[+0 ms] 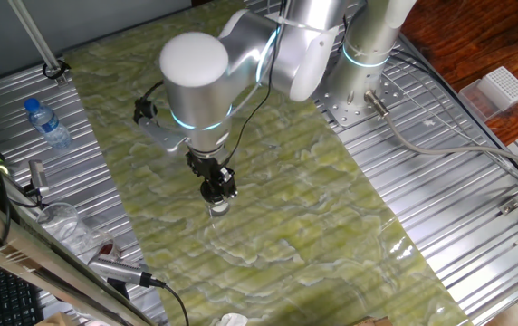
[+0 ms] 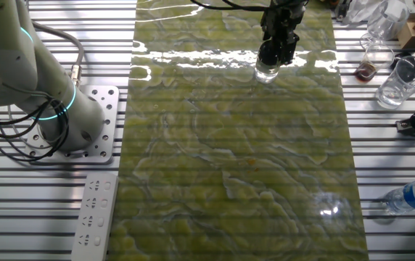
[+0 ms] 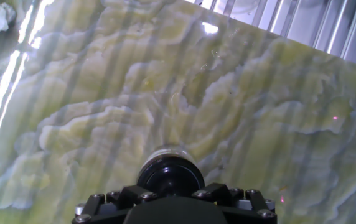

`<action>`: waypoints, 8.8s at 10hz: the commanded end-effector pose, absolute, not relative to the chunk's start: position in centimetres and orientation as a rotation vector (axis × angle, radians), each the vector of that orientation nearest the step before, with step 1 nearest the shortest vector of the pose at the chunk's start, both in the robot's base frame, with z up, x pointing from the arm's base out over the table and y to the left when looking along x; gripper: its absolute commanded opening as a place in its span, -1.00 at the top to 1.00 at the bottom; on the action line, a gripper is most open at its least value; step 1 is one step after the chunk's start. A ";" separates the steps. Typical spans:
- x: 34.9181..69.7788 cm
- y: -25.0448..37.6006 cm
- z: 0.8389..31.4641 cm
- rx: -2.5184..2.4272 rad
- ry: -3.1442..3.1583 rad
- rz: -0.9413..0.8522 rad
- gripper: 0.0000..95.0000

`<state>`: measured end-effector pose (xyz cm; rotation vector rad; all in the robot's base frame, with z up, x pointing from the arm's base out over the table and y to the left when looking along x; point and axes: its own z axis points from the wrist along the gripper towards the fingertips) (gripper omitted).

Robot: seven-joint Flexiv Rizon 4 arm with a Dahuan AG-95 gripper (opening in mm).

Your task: Screw the lid onto the jar

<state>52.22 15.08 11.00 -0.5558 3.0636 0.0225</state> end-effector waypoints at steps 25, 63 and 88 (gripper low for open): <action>52.3 15.1 10.8 -0.467 3.023 0.157 -0.20; 52.1 14.6 10.7 -0.226 3.031 -0.043 -0.20; 51.9 14.6 10.6 -0.029 3.030 -0.057 -0.60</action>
